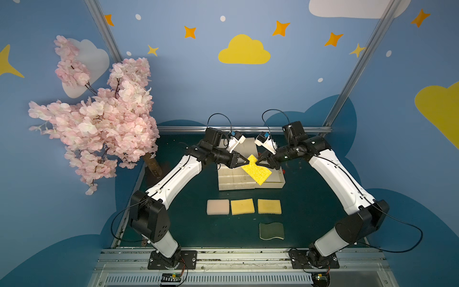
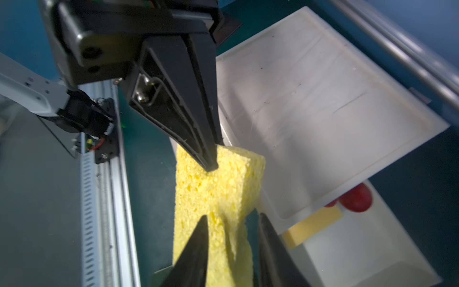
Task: Take the sponge out of the drawer
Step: Place the sponge at the center of the board.
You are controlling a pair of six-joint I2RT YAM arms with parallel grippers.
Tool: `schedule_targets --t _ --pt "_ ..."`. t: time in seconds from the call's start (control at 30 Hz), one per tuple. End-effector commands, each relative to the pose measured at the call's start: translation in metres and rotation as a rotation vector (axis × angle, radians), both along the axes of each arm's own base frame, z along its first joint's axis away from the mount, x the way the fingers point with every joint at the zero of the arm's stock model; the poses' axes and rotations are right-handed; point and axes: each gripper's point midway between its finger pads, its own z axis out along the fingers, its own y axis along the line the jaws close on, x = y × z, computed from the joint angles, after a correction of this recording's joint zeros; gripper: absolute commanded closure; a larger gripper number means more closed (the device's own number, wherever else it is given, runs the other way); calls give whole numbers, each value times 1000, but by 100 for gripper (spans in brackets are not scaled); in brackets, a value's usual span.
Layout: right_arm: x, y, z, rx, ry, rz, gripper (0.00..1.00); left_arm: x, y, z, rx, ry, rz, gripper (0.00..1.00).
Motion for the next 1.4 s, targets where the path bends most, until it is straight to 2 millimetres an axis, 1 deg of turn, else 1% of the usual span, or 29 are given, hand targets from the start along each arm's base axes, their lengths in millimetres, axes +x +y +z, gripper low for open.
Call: schedule_targets --t 0.0,0.03,0.1,0.13,0.2,0.27,0.3,0.37,0.53,0.57,0.63,0.77,0.83,0.9,1.1,1.23,1.3,1.37 --pt "36 -11 28 64 -151 -216 50 -2 8 5 8 -6 64 97" --pt "47 -18 29 73 -172 -302 45 -2 11 5 9 -5 93 97" --pt "61 -33 38 109 -228 -430 40 -3 17 6 2 2 148 97" --pt "66 -41 44 134 -259 -483 35 -2 20 7 -8 14 189 97" --pt "71 -57 55 192 -306 -577 28 -6 25 9 -44 36 241 97" --pt "72 -72 63 252 -325 -643 23 -10 34 7 -62 73 308 97" --pt "71 -78 64 279 -323 -668 21 -14 39 5 -74 95 342 97" --pt "70 -86 64 316 -305 -697 20 -23 46 -1 -107 144 393 97" --pt "69 -96 48 344 -228 -755 20 -57 66 -27 -138 256 495 97" --pt "69 -97 46 355 -215 -763 20 -64 71 -36 -138 279 525 97" --pt "66 -97 42 378 -188 -769 20 -80 78 -47 -147 307 564 97" --pt "57 -93 40 425 -153 -752 20 -113 90 -78 -144 376 639 97" --pt "54 -94 38 439 -141 -754 20 -124 92 -95 -141 408 669 97" --pt "50 -93 35 444 -124 -750 20 -137 89 -112 -127 442 674 97" --pt "44 -98 33 459 -122 -772 20 -160 76 -160 -14 526 675 97" --pt "41 -101 31 458 -128 -782 20 -170 66 -185 41 582 680 97" --pt "40 -102 29 452 -125 -783 20 -176 60 -195 61 613 669 97" --pt "40 -104 25 443 -124 -793 20 -185 58 -206 113 644 663 97"
